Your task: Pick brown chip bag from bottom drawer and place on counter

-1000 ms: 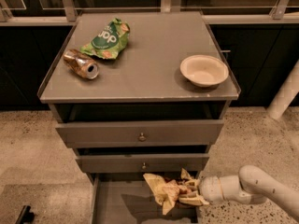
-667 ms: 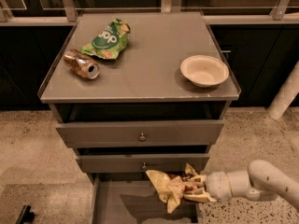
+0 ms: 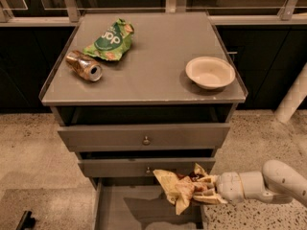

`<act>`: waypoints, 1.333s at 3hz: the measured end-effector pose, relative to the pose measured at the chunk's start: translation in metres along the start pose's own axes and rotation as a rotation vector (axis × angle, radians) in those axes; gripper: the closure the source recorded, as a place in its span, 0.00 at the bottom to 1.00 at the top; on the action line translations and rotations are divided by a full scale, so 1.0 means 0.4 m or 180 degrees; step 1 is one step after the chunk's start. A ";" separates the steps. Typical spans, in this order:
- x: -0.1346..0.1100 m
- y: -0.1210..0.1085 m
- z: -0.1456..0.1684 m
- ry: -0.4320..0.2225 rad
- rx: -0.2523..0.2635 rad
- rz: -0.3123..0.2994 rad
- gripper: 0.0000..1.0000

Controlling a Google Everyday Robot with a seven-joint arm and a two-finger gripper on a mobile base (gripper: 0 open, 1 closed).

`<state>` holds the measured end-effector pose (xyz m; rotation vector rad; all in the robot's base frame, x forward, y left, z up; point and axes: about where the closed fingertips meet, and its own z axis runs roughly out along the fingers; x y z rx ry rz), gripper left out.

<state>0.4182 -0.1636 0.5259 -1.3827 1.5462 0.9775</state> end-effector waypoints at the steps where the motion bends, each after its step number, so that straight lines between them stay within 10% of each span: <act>1: -0.036 0.004 0.001 0.0288 -0.0038 -0.0081 1.00; 4: -0.416 0.050 -0.112 0.1450 0.0104 -0.0821 1.00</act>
Offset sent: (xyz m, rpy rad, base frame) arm -0.0090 0.0177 0.1610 -0.5353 -0.2059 0.0803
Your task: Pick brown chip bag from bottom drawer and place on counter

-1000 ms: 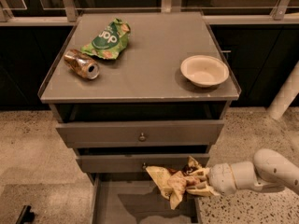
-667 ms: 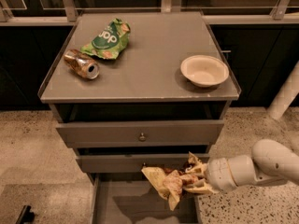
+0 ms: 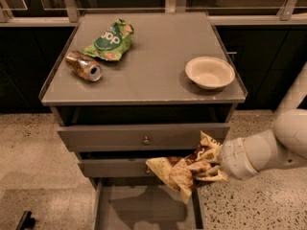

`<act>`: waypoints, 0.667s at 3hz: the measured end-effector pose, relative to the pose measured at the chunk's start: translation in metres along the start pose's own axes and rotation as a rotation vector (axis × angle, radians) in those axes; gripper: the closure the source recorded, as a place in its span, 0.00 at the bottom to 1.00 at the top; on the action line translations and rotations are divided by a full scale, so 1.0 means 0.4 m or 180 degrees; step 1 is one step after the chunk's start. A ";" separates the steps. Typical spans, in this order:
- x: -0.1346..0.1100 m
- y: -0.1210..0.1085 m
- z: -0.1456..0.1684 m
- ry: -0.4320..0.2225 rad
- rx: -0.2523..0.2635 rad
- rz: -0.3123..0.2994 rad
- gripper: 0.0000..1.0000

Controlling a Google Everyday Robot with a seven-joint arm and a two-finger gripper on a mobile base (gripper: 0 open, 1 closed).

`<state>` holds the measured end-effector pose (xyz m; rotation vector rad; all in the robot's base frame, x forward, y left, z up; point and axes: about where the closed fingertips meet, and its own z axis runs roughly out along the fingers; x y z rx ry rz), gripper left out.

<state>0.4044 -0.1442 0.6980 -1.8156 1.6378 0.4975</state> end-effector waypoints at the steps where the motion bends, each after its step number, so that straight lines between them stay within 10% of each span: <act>1: -0.069 -0.027 -0.102 -0.0069 0.0103 -0.0215 1.00; 2: -0.075 -0.030 -0.109 -0.0082 0.0099 -0.0244 1.00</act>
Offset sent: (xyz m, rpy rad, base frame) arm 0.0008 -0.0058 0.0420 0.0126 -0.0567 0.0255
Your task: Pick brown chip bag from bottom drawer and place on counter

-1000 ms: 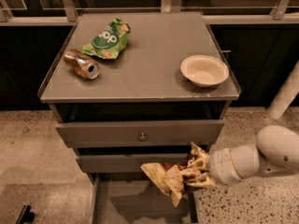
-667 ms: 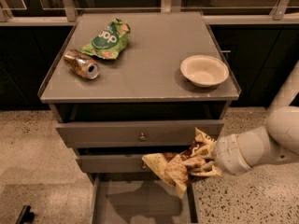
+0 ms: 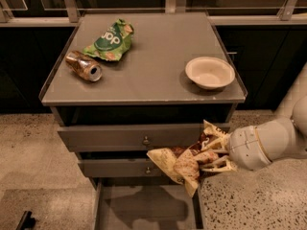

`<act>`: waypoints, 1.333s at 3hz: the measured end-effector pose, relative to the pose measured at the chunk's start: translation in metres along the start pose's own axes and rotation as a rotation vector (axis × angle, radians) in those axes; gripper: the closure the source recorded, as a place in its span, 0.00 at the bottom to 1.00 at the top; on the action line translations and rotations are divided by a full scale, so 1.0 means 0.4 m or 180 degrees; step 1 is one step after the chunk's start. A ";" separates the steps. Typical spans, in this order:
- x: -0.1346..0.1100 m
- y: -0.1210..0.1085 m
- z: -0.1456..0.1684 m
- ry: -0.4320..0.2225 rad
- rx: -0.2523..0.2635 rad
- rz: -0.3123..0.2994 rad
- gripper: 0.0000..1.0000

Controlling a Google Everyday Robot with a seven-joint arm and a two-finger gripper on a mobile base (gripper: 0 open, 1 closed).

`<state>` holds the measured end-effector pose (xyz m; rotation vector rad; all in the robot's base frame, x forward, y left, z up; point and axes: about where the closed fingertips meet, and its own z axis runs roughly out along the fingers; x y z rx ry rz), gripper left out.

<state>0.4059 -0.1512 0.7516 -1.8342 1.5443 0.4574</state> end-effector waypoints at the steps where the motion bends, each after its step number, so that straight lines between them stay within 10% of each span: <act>1: 0.011 0.026 0.044 -0.0154 -0.0077 0.0081 1.00; 4: -0.230 -0.106 -0.100 0.0163 -0.0028 -0.0766 1.00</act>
Offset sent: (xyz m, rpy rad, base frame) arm 0.0059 0.0276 0.0584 0.0164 -0.1379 0.1077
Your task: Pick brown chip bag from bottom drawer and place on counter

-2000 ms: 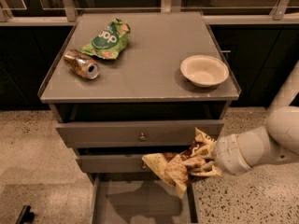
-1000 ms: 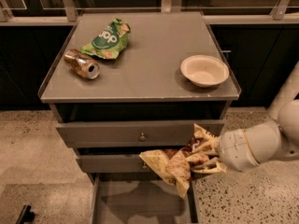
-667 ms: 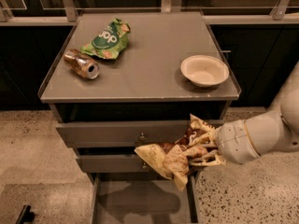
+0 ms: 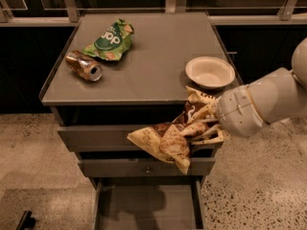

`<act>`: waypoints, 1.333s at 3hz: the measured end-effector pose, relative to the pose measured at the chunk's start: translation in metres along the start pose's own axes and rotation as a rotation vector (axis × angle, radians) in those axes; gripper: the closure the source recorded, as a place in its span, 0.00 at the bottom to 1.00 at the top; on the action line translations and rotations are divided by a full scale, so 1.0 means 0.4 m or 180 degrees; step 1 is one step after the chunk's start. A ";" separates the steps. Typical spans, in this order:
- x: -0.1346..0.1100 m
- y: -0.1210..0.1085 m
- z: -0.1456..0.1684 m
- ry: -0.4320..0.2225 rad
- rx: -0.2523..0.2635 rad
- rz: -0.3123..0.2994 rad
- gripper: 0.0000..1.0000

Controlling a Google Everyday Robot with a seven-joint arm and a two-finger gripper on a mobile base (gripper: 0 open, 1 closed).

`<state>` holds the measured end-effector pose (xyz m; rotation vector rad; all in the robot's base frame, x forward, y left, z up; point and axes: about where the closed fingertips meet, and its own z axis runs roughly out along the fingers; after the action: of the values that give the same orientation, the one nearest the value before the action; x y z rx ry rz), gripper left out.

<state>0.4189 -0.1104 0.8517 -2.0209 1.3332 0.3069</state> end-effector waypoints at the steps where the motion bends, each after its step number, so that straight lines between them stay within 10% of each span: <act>1: -0.057 -0.077 0.007 -0.0113 -0.0150 -0.0275 1.00; 4: -0.238 -0.372 0.133 -0.0492 -0.0504 -0.0884 1.00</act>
Offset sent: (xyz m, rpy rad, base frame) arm 0.0723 0.1160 0.0602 0.0237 -0.0340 0.3846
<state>0.5162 0.0278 0.9249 -2.2318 0.9454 0.4415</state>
